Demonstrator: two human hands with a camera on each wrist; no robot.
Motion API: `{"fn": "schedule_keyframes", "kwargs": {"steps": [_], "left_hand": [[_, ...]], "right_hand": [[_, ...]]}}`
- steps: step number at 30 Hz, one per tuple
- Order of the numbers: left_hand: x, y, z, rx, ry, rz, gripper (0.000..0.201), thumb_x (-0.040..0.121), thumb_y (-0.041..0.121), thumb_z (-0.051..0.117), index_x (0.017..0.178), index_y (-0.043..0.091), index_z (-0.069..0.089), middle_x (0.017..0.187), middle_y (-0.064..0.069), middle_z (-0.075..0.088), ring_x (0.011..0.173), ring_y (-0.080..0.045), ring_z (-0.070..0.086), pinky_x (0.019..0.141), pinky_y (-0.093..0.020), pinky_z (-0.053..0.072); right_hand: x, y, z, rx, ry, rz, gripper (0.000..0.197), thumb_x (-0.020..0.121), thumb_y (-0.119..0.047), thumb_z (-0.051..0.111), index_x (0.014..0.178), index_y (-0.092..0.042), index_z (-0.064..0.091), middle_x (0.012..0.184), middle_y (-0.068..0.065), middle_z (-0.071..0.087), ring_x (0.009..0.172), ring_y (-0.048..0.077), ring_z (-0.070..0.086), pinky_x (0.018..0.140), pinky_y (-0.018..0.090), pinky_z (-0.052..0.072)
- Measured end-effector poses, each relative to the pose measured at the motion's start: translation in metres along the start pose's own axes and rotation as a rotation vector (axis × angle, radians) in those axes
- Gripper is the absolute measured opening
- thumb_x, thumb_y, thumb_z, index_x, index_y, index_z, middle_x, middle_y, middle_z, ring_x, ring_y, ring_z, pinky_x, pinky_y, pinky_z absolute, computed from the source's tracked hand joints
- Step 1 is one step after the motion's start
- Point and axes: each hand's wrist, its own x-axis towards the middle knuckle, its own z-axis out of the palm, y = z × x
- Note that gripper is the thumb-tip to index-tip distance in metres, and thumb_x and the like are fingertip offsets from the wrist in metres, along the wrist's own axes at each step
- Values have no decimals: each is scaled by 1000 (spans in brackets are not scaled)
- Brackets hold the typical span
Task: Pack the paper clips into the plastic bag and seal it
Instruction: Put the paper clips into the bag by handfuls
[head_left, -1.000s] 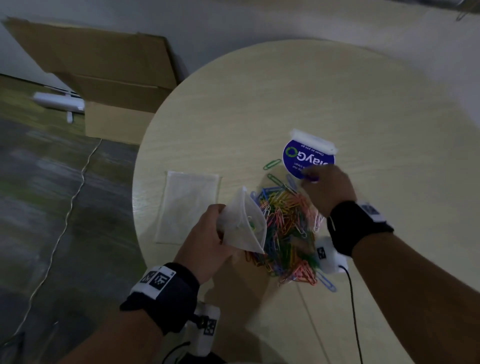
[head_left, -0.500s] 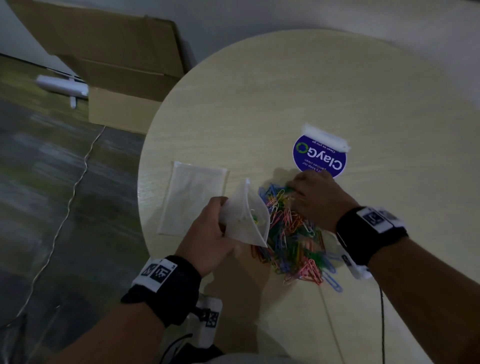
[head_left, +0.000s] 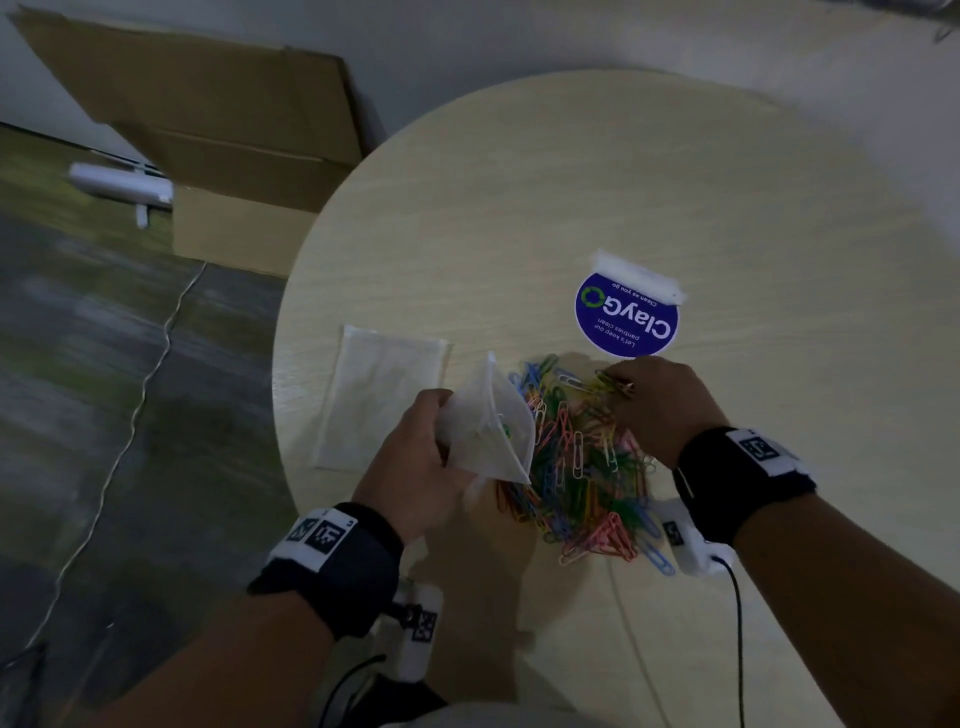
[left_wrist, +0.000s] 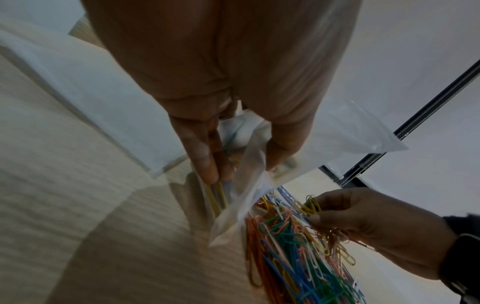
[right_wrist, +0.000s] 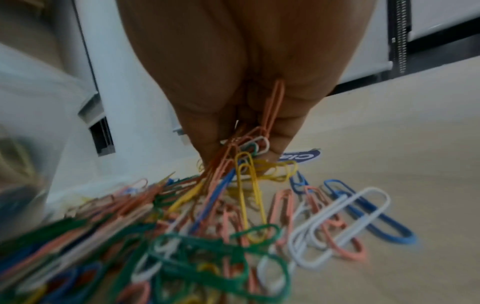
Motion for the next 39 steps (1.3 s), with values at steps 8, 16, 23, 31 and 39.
{"fn": "schedule_keyframes", "kwargs": {"steps": [8, 16, 23, 31, 39], "left_hand": [[5, -2, 8, 32, 36, 31, 67, 80, 33, 81, 133, 34, 40, 125, 7, 56, 94, -7, 64, 77, -34, 59], [11, 1, 17, 30, 79, 42, 67, 79, 27, 83, 133, 26, 43, 130, 5, 57, 101, -10, 64, 83, -25, 54], [8, -3, 20, -14, 64, 90, 56, 75, 28, 79, 117, 39, 42, 118, 5, 60, 99, -12, 64, 83, -42, 58], [9, -6, 19, -53, 54, 72, 52, 77, 17, 78, 107, 45, 45, 105, 8, 65, 89, -6, 66, 74, -34, 57], [3, -9, 14, -42, 22, 70, 55, 83, 27, 80, 124, 35, 43, 115, 12, 58, 86, -2, 65, 70, -34, 59]], "right_hand": [[-34, -21, -45, 231, 213, 4, 17, 86, -32, 68, 94, -18, 72, 80, -1, 68, 74, 18, 59, 60, 22, 43], [-54, -74, -64, 290, 67, -173, 25, 80, -29, 75, 104, -25, 68, 81, -15, 66, 71, 0, 59, 67, 5, 42], [-41, -94, -47, 145, -60, -237, 18, 79, -23, 72, 95, -18, 66, 89, -2, 69, 84, 19, 64, 73, 31, 49], [-52, -87, -73, 364, 1, -200, 21, 89, -23, 64, 105, -33, 73, 93, -12, 74, 82, 0, 67, 76, 15, 48], [-59, 12, -9, 194, 74, 337, 44, 84, -40, 66, 121, -14, 62, 120, 14, 62, 110, 33, 59, 95, 38, 44]]}}
